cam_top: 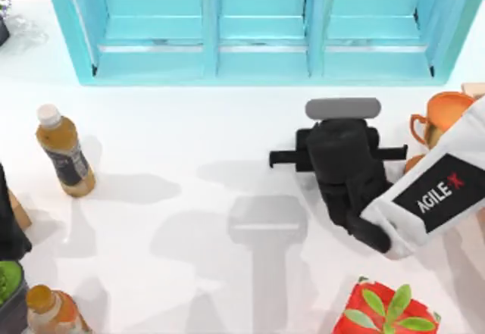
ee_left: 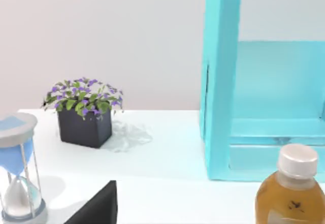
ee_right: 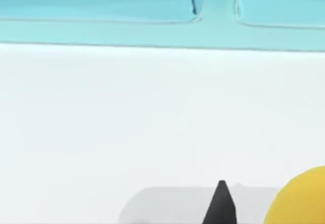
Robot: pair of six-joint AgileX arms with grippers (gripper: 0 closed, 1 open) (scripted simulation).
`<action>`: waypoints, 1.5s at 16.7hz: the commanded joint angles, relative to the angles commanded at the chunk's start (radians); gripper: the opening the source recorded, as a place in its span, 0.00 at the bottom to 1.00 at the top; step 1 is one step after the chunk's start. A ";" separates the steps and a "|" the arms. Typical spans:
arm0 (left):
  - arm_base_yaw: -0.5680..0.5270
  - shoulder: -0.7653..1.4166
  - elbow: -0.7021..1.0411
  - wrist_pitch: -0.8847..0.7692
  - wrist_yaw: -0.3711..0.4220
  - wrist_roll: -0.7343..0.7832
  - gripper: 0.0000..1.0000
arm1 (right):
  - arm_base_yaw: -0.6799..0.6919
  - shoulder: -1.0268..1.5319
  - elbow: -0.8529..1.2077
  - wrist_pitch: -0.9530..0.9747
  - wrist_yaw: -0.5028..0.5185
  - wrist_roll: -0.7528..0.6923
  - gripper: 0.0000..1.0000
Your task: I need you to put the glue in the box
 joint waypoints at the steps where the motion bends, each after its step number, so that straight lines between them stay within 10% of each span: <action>1: 0.000 0.000 0.000 0.000 0.000 0.000 1.00 | 0.011 -0.012 0.012 -0.025 0.000 0.000 0.00; 25: 0.000 0.000 0.000 0.000 0.000 0.000 1.00 | -0.122 -0.319 0.130 -0.421 -0.096 -0.167 0.00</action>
